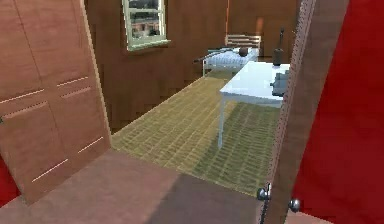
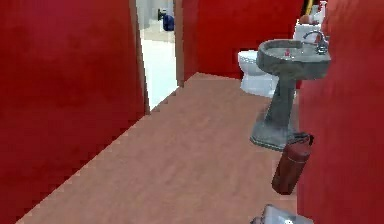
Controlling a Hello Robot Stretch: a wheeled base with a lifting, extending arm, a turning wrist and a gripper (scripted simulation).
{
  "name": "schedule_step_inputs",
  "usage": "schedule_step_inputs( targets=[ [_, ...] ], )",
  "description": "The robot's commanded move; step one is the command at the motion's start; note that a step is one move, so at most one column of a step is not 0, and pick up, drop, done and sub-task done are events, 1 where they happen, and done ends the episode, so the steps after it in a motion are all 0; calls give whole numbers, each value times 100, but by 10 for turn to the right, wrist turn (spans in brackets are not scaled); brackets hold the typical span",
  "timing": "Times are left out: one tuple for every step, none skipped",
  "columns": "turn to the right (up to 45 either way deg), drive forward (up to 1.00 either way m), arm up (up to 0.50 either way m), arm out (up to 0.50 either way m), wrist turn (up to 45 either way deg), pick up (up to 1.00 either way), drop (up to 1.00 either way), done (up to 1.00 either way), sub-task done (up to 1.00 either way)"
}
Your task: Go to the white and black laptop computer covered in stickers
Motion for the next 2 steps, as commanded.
schedule_step_inputs(
  targets=[
    [0, 100, 0, 0, 0, 0, 0, 0, 0],
    [0, 100, 0, 0, 0, 0, 0, 0, 0]
  ],
)
